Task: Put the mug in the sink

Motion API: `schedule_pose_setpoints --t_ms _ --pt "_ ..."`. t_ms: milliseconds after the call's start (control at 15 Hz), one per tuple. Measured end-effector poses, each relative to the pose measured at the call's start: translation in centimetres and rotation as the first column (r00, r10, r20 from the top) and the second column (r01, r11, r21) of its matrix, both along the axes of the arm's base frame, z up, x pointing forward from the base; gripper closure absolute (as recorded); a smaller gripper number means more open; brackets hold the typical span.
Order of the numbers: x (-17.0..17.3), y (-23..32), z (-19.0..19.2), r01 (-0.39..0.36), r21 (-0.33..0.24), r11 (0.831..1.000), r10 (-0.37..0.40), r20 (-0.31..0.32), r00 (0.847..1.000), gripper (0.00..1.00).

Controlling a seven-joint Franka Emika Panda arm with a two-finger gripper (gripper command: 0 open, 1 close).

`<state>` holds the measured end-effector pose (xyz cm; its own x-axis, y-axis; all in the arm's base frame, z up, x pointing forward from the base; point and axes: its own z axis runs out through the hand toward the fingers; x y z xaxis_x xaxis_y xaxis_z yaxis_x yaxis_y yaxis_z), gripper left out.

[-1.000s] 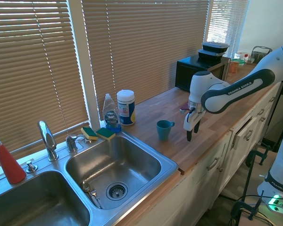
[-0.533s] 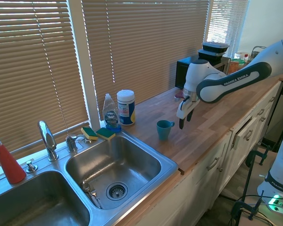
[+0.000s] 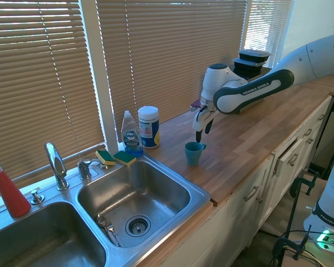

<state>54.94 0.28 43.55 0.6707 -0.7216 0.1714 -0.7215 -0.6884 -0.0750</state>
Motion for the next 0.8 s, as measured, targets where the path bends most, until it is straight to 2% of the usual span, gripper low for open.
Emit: schedule_pose_setpoints --t_ms 400,467,800 --pt "3.1 -0.1 -5.0 -0.006 0.006 1.000 0.006 -0.042 0.999 0.00" --pt "3.3 -0.2 -5.7 -0.005 0.006 1.000 0.005 -0.052 0.999 1.00" --pt "3.7 0.2 -8.1 -0.013 0.007 1.000 0.013 -0.070 0.997 1.00"
